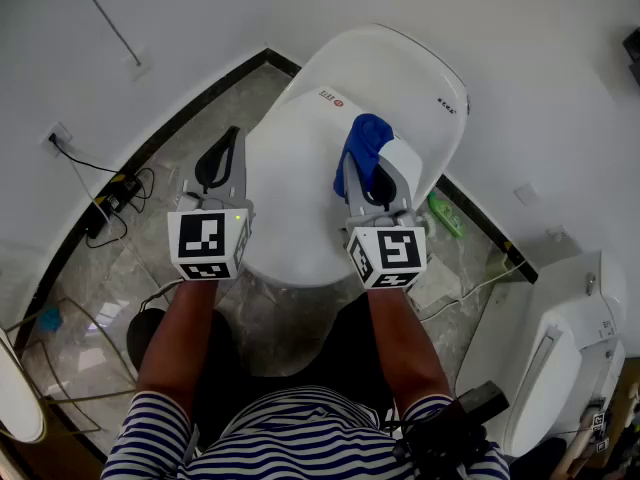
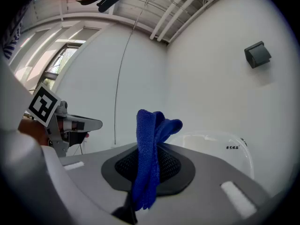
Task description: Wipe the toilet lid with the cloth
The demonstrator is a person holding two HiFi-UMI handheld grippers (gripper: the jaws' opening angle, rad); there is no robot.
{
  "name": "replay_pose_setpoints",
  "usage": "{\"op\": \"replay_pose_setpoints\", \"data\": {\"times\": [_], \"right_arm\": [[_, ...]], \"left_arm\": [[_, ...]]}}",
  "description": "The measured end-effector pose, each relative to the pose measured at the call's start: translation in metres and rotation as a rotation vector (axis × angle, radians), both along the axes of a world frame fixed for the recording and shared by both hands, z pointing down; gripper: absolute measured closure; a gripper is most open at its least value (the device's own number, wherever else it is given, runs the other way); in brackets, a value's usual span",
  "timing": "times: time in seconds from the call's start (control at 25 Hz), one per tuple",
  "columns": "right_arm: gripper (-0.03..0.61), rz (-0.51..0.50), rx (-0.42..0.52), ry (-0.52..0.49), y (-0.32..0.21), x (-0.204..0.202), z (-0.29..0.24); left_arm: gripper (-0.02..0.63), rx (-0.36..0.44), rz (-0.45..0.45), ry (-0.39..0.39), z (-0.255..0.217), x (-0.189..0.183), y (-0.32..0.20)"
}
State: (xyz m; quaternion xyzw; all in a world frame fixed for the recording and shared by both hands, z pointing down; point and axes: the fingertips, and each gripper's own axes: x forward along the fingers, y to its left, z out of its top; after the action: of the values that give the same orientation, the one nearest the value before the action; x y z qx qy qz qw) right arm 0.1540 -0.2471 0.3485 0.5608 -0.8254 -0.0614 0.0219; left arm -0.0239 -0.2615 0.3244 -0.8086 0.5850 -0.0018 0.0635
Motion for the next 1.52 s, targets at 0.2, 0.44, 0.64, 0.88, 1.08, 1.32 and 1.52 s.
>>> {"op": "replay_pose_setpoints", "data": {"times": [0.2, 0.44, 0.64, 0.88, 1.08, 1.32, 1.52], "right_arm": [[0.515, 0.004, -0.004, 0.001, -0.001, 0.001, 0.000], [0.515, -0.003, -0.003, 0.007, -0.003, 0.000, 0.001], [0.515, -0.031, -0.059, 0.065, -0.018, -0.017, 0.006], [0.517, -0.034, -0.124, 0.169, -0.041, -0.023, 0.014], [0.517, -0.056, -0.186, 0.344, -0.069, -0.030, 0.025], [0.518, -0.114, -0.340, 0.663, -0.108, -0.035, 0.048], [0.518, -0.159, -0.512, 0.948, -0.141, -0.034, 0.074]], "left_arm": [[0.609, 0.005, 0.006, 0.007, -0.002, 0.001, 0.000], [0.609, 0.003, 0.000, 0.001, 0.000, 0.000, 0.002], [0.609, 0.008, 0.000, 0.006, -0.003, -0.011, -0.002], [0.609, 0.014, -0.012, 0.021, -0.007, -0.027, -0.007], [0.609, 0.007, -0.014, 0.025, -0.004, -0.039, -0.011], [0.609, 0.014, -0.028, 0.037, -0.009, -0.056, -0.007], [0.609, 0.034, -0.043, 0.040, -0.015, -0.073, -0.002]]}}
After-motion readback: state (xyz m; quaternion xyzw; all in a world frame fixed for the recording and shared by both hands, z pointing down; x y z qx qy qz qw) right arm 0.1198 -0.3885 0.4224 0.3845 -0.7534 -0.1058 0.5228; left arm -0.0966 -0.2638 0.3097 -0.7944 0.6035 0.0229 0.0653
